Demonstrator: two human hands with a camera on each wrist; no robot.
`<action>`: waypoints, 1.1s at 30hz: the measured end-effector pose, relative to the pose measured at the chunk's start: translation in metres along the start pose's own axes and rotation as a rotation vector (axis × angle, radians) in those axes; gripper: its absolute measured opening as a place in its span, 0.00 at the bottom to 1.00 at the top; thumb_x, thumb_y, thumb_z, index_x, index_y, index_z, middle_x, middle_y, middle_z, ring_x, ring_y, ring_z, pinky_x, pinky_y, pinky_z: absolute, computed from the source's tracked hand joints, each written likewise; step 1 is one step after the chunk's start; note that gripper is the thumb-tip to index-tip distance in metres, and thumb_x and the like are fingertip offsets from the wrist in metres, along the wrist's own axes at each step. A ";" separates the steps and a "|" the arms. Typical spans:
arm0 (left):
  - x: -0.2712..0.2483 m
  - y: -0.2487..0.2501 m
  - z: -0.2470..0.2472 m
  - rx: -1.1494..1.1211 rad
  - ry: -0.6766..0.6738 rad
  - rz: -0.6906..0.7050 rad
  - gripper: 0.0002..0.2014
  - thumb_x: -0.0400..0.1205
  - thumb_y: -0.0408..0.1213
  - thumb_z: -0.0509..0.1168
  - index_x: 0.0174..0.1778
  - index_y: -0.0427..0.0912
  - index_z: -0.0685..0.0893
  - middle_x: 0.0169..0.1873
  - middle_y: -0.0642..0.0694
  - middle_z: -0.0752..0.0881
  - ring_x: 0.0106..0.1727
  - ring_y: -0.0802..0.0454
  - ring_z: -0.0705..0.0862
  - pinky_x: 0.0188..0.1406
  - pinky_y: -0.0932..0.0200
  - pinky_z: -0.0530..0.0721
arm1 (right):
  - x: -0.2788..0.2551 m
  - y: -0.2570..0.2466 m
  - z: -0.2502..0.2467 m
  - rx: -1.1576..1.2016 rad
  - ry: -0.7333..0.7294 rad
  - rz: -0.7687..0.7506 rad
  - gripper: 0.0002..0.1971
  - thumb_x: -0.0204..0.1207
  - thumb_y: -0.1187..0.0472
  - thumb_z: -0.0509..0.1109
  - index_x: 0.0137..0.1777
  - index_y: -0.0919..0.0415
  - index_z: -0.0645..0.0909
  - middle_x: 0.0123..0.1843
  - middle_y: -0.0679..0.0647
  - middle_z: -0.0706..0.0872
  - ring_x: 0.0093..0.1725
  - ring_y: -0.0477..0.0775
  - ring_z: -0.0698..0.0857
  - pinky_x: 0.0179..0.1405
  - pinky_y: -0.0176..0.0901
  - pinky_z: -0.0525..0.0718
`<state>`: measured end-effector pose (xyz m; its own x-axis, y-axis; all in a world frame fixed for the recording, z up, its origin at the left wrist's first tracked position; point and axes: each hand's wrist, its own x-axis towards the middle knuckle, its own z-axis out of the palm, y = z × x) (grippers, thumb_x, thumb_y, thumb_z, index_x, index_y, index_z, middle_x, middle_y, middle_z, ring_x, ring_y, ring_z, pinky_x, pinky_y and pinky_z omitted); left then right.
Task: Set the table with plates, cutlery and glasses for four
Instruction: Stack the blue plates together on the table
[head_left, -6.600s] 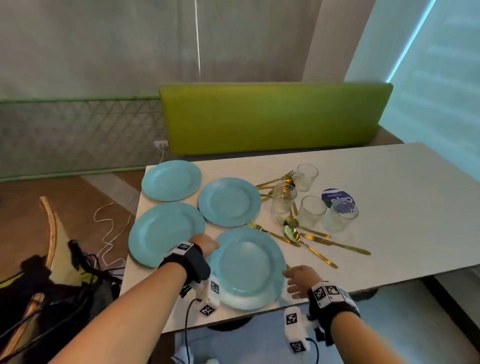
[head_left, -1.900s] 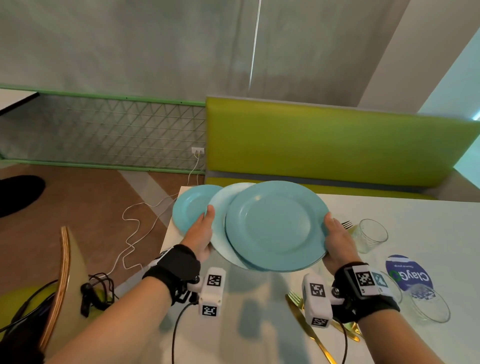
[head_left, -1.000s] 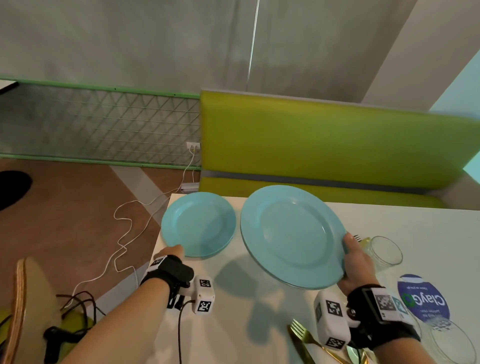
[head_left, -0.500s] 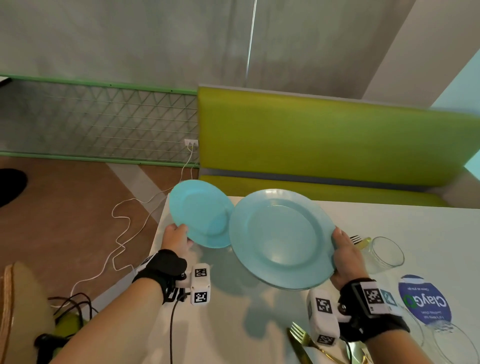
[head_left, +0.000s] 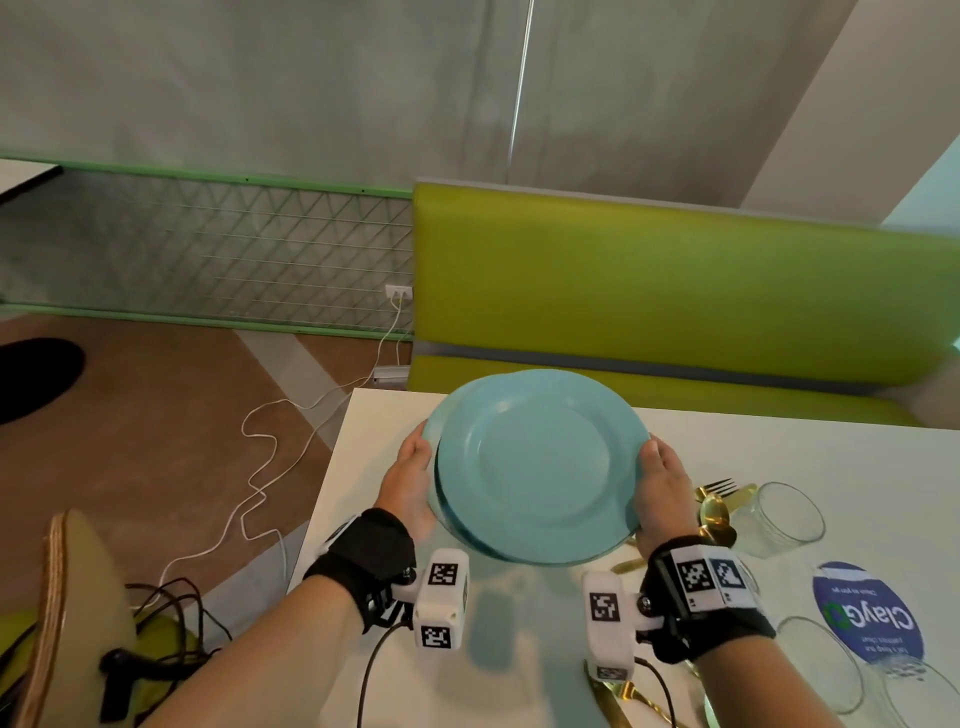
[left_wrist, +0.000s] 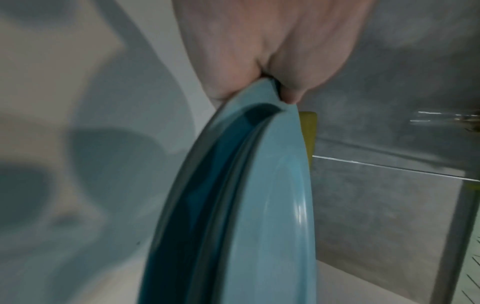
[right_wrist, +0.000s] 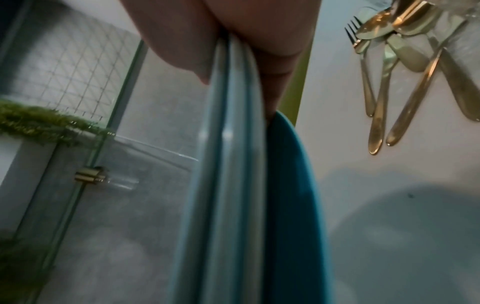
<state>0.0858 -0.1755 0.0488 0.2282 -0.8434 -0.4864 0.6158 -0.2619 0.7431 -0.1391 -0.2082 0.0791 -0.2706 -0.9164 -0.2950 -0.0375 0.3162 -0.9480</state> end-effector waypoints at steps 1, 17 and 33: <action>-0.001 0.000 -0.001 -0.018 -0.015 0.003 0.17 0.89 0.40 0.47 0.72 0.51 0.72 0.60 0.48 0.82 0.51 0.51 0.83 0.40 0.55 0.83 | 0.000 0.001 0.002 -0.028 0.014 -0.021 0.18 0.85 0.54 0.53 0.70 0.56 0.75 0.64 0.56 0.81 0.62 0.59 0.80 0.65 0.57 0.79; 0.031 0.002 -0.036 0.028 0.204 -0.074 0.22 0.87 0.53 0.47 0.64 0.47 0.80 0.53 0.42 0.87 0.53 0.41 0.84 0.45 0.54 0.82 | 0.033 0.029 0.047 -0.085 -0.190 0.148 0.16 0.80 0.69 0.55 0.58 0.66 0.84 0.51 0.62 0.87 0.46 0.59 0.81 0.36 0.42 0.77; 0.099 0.011 -0.094 0.823 0.327 -0.087 0.14 0.84 0.30 0.57 0.60 0.32 0.84 0.63 0.36 0.83 0.64 0.36 0.81 0.64 0.53 0.78 | 0.069 0.068 0.110 -0.361 -0.322 0.246 0.06 0.75 0.68 0.65 0.39 0.61 0.82 0.34 0.58 0.81 0.42 0.58 0.77 0.42 0.44 0.73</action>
<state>0.1864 -0.2180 -0.0348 0.4871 -0.6617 -0.5700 -0.0672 -0.6791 0.7309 -0.0544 -0.2768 -0.0187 -0.0068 -0.8156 -0.5786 -0.3540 0.5431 -0.7614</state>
